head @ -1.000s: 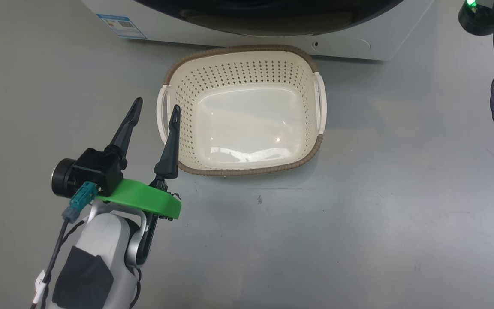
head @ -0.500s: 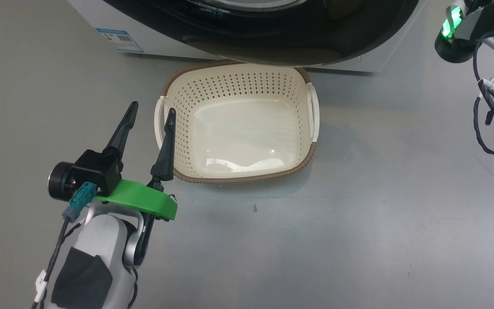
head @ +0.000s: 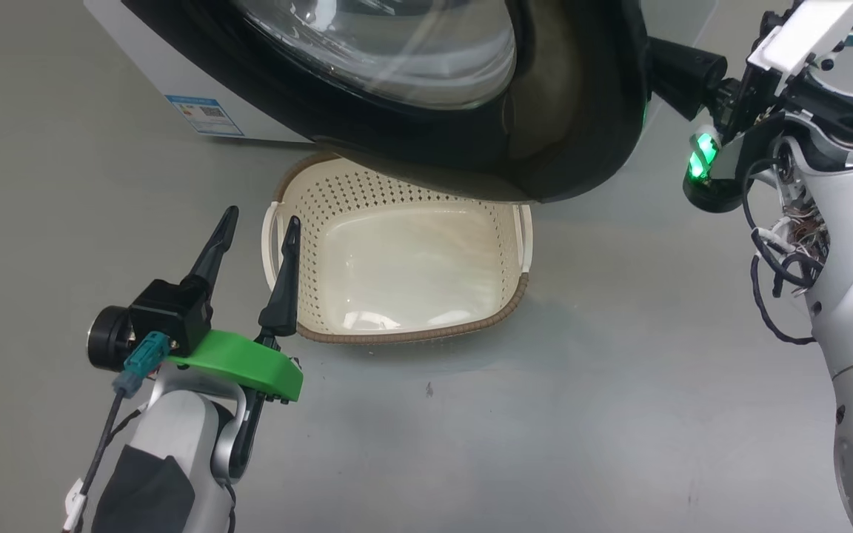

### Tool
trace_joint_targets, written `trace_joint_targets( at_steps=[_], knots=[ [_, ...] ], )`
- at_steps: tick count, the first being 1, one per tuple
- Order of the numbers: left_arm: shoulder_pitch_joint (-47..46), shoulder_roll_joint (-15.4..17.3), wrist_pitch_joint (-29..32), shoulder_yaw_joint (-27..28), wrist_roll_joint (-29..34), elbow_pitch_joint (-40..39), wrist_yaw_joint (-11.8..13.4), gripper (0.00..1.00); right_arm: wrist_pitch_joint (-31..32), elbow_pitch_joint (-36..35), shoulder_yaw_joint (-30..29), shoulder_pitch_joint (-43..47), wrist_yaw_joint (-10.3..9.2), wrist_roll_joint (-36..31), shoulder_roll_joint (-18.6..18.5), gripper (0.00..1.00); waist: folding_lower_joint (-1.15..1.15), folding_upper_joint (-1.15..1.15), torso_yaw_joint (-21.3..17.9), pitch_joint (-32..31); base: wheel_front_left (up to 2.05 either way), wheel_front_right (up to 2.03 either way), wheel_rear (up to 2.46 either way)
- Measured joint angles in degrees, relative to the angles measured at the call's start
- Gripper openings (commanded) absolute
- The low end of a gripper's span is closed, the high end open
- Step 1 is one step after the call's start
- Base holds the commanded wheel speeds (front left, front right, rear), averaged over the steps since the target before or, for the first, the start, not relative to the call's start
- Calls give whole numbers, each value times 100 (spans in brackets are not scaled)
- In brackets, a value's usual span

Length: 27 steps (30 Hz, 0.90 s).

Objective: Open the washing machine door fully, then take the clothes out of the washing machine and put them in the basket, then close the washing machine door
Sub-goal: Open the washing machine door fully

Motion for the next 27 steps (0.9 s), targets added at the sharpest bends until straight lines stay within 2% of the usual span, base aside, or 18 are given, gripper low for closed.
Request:
trace_joint_targets(
  at_steps=[13, 27],
  knots=[
    [322, 0, 0, 3, 7, 218, -124, 100, 417, -154, 175, 730, 48, 97, 263, 0, 0, 0, -81, -555, 0, 0, 0],
    [670, 0, 0, -62, 7, 410, -147, 100, 600, -798, 386, 1751, 48, 247, 464, 0, 0, 0, -29, -1177, 0, 0, 0]
  ],
)
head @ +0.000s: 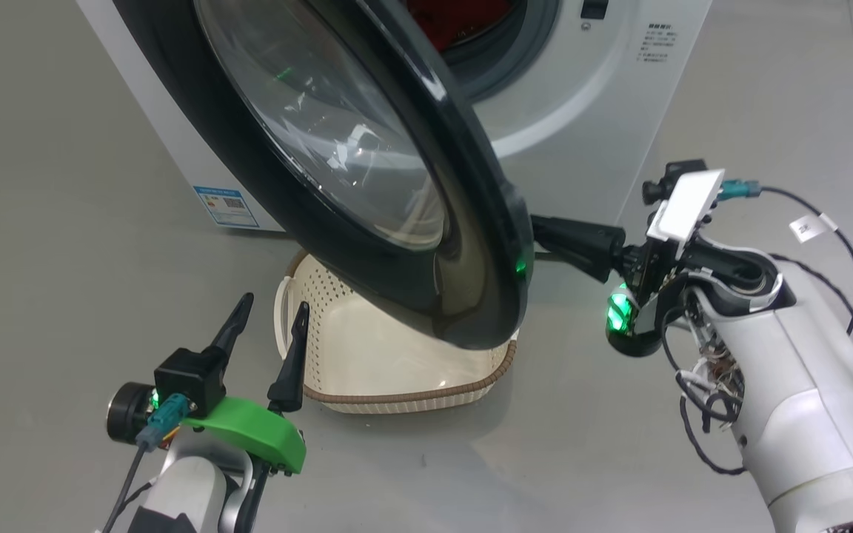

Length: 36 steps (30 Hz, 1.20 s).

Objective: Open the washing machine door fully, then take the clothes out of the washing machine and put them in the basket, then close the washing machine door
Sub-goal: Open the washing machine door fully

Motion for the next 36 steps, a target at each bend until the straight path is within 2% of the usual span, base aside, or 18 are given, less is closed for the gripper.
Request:
trace_joint_targets(
  at_steps=[16, 23, 36],
  knots=[
    [203, 2, 0, -63, 0, 81, -41, 100, -336, -457, 287, 723, 0, 33, 41, 0, 0, 0, 316, -408, 0, 0, 0],
    [263, 2, 0, -77, 0, 97, -41, 100, -475, -746, 731, 1014, 0, 447, 29, 0, 0, 0, 467, -532, 0, 0, 0],
    [326, 3, 0, -108, 0, 135, -41, 100, -883, -1158, 1467, 1193, 0, 803, 36, 0, 0, 0, 702, -678, 0, 0, 0]
  ],
)
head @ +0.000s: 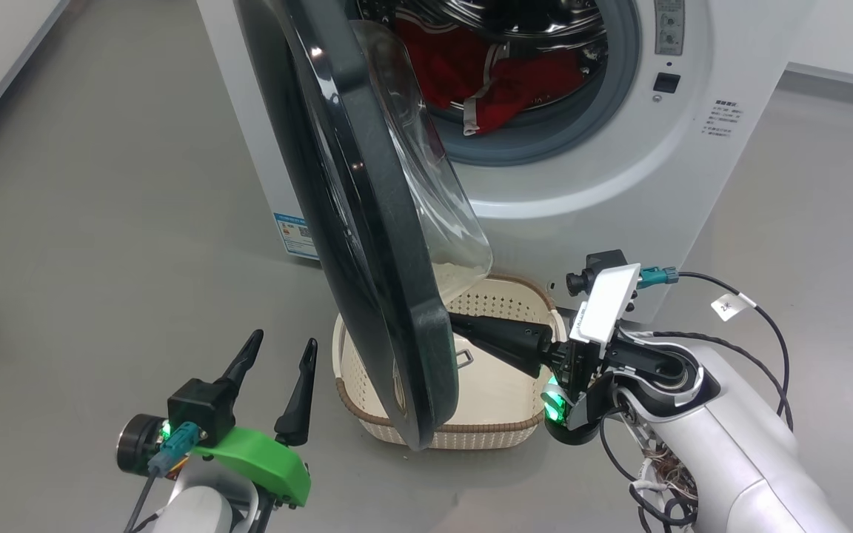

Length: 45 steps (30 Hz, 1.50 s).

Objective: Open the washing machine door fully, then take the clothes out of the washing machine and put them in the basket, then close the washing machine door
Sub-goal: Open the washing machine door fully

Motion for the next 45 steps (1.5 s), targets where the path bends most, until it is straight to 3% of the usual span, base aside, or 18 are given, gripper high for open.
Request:
trace_joint_targets(
  at_steps=[18, 28, 29, 30, 31, 32, 33, 45],
  knots=[
    [83, 0, 0, 41, -10, -4, 31, 100, -653, -268, 731, 1, 0, 254, -8, 0, 0, 0, 209, -35, 0, 0, 0],
    [91, 0, 0, 123, -18, -25, 76, 100, -1459, -492, 213, 253, 0, 226, 12, 0, 0, 0, 166, -48, 0, 0, 0],
    [94, 0, 0, 135, -18, -27, 81, 100, -1559, -513, 133, 296, 0, 207, 13, 19, 0, 0, 159, -51, 0, 0, 0],
    [103, -1, 0, 156, -19, -29, 90, 100, -1629, -534, 70, 347, 0, 164, 12, 26, 0, 0, 151, -58, 0, 0, 0],
    [120, 1, 0, 168, -21, -33, 109, 100, -1736, -549, 3, 402, 0, 91, 12, 42, 0, 0, 139, -66, 0, 0, 0],
    [141, 1, 0, 169, -25, -36, 109, 100, -1866, -570, -92, 464, 0, -4, 15, 81, 0, 0, 126, -71, 0, 0, 0],
    [155, 0, 0, 169, -26, -35, 110, 100, -1971, -598, -185, 525, 0, -74, 22, 100, 0, 0, 117, -75, 0, 0, 0],
    [258, 0, 0, 198, -62, -19, 151, 100, -3595, -1027, -993, 1199, 0, -1432, -178, 100, 0, 0, 39, -166, 0, 0, 0]
  ],
)
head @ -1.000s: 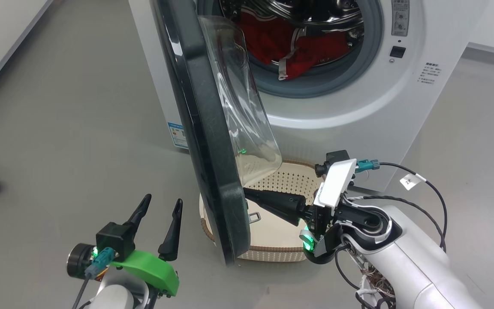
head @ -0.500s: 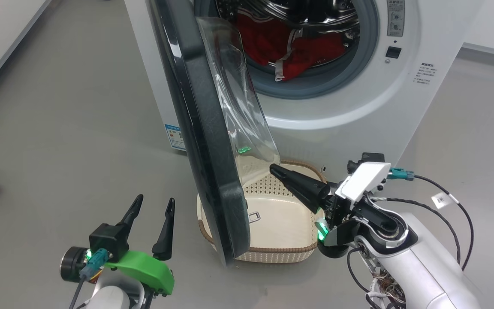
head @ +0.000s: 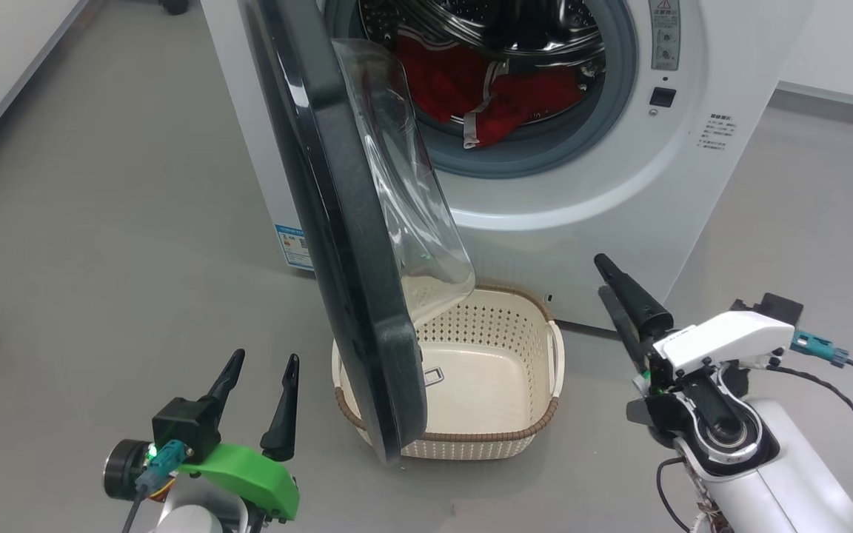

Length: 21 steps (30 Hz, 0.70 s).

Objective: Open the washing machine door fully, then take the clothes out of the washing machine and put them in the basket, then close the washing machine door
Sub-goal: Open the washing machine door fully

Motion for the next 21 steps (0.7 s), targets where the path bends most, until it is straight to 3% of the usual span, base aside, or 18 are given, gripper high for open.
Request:
trace_joint_targets(
  at_steps=[6, 11, 16, 21],
  knots=[
    [5, 0, 0, 7, -7, 5, 2, 100, -824, -300, 47, 112, 0, -1154, -337, 100, 0, 0, -16, -41, 0, 0, 0],
    [12, 0, 0, 14, -13, 12, 33, 100, -1674, -402, 341, 113, 1, -2568, -812, 100, 0, 0, -28, -78, 0, 0, 0],
    [38, 1, 0, 14, -13, 38, 34, 100, -2471, -350, 635, 161, 2, -3697, -1029, 100, 0, 0, -44, -128, 0, 0, 0],
    [91, 1, 0, 14, -13, 64, 48, 100, -2351, -40, 781, 331, -47, -4551, -1132, 100, 0, 0, -60, -188, 0, 0, 0]
  ],
)
